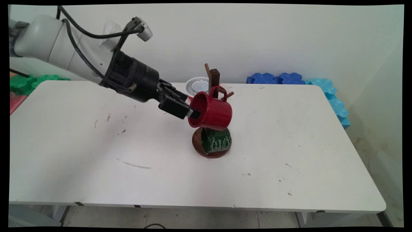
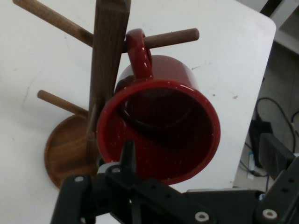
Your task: Pick up the red mug from the rack
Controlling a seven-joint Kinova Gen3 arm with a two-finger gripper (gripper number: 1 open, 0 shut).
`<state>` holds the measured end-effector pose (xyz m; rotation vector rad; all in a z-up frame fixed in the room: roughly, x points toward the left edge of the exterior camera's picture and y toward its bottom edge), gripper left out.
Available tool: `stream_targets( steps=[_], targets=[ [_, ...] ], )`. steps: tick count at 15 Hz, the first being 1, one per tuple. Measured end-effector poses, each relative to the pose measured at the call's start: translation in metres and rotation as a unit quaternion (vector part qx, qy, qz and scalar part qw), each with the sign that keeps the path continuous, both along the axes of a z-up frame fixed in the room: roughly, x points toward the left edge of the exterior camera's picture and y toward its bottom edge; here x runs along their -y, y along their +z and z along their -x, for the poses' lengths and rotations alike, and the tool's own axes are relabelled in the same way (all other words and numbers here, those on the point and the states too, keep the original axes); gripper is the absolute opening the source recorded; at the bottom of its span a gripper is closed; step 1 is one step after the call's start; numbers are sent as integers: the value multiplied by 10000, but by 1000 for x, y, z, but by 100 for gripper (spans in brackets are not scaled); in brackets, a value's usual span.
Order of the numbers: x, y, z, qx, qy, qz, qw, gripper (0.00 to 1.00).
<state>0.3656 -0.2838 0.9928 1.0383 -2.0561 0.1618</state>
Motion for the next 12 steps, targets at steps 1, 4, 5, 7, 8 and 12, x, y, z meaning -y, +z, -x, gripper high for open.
stream_targets(
  steps=[1, 4, 5, 7, 8, 12],
  targets=[
    [-1, -2, 3, -69, 69, -44, 9999, 100],
    [-3, -6, 8, -226, 224, -145, 9994, 100],
    [-4, -7, 10, -281, 273, -177, 9991, 100],
    [-4, -9, 15, -399, 366, -235, 9983, 100],
    [-4, -10, 17, -434, 391, -250, 9980, 100],
    [-5, -15, 26, -610, 535, -337, 9961, 100]
  ],
)
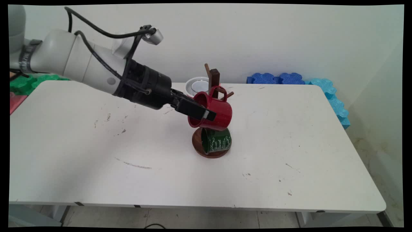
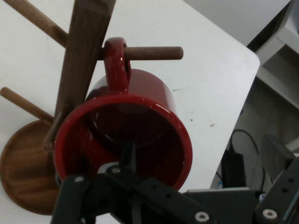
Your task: Pick up the red mug from the rack
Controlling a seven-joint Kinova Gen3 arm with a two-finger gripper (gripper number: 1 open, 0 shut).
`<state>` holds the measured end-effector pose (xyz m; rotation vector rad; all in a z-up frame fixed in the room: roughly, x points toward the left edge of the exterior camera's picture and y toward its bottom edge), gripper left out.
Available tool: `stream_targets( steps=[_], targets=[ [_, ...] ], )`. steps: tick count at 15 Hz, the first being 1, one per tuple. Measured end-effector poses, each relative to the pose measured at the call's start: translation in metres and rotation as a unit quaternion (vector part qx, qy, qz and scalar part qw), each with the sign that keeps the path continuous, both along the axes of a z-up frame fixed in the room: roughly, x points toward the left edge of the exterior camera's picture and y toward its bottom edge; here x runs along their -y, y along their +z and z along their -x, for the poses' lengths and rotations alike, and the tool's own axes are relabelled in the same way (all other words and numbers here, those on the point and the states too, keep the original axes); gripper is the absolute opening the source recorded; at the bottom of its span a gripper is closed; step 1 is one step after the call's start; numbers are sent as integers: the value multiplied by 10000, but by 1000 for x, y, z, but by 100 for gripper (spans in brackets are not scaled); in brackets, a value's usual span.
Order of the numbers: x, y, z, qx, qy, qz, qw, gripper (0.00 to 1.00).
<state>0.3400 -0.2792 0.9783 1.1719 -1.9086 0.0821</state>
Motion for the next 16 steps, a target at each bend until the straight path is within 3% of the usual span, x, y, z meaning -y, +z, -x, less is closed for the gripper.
stream_targets(
  steps=[16],
  targets=[
    [3, -18, 20, -269, 287, -124, 9991, 100]
  ],
)
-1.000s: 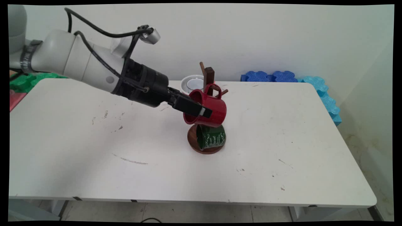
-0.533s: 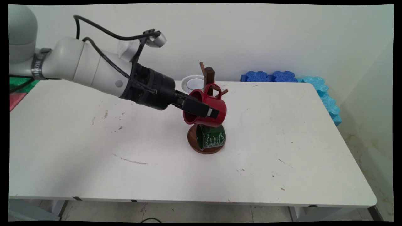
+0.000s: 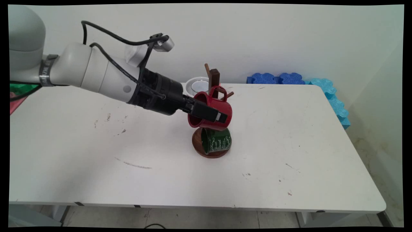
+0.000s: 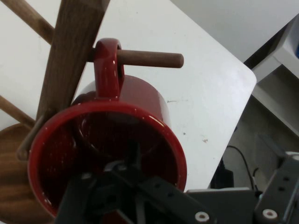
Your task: Pick up the red mug from the rack, then place the picked object on the table
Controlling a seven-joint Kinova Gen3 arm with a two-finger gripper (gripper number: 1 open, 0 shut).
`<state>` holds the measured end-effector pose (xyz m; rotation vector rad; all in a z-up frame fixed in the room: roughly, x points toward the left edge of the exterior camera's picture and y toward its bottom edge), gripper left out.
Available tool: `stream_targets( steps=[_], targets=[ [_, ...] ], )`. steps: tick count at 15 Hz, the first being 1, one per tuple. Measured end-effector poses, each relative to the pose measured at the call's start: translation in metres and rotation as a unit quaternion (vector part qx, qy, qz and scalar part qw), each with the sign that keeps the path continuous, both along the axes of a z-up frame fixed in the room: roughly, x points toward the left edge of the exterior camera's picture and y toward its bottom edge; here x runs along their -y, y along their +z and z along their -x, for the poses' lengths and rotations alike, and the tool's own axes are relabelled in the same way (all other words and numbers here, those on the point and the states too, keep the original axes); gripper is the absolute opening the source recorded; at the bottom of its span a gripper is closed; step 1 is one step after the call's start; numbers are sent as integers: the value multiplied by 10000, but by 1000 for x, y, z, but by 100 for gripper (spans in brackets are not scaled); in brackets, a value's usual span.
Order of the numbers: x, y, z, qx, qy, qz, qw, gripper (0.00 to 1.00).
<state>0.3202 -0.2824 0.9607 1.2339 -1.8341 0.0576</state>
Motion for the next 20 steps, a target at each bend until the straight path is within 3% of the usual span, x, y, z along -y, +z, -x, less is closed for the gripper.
stream_targets(
  steps=[1, 20],
  targets=[
    [0, -1, 1, -3, 1, 3, 10000, 0],
    [2, -5, 7, 54, -79, 121, 9999, 0]
  ],
)
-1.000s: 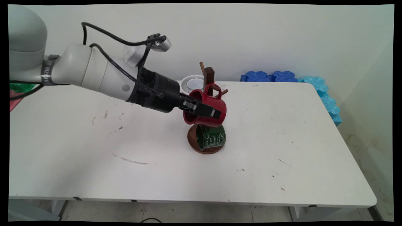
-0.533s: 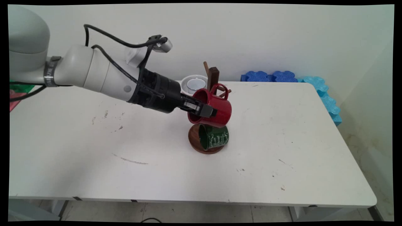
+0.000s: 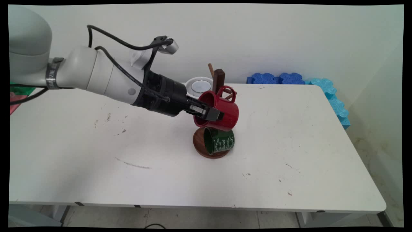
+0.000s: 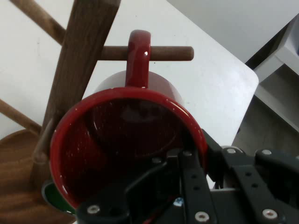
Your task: Place the picked object on the table
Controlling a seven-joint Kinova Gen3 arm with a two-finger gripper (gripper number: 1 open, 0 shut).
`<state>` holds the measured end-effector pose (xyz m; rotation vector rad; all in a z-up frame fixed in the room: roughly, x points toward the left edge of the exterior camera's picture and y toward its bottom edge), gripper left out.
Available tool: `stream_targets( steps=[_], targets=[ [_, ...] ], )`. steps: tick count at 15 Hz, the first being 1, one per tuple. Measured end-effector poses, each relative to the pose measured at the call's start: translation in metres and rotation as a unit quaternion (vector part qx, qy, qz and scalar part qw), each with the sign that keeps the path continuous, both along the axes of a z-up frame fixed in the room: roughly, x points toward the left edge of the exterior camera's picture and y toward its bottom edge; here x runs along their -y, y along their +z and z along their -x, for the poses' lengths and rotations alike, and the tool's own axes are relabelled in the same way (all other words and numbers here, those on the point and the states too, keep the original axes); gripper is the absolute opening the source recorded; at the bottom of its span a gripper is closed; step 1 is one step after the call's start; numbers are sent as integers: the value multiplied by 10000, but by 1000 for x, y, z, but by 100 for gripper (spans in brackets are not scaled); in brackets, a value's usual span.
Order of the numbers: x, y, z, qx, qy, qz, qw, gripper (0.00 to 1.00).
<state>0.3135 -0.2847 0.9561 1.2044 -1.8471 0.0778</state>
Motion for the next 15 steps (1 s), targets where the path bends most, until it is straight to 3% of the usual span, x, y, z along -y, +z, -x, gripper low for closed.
stream_targets(
  steps=[15],
  targets=[
    [-5, 11, 6, -19, -119, 65, 9999, 0]
  ],
)
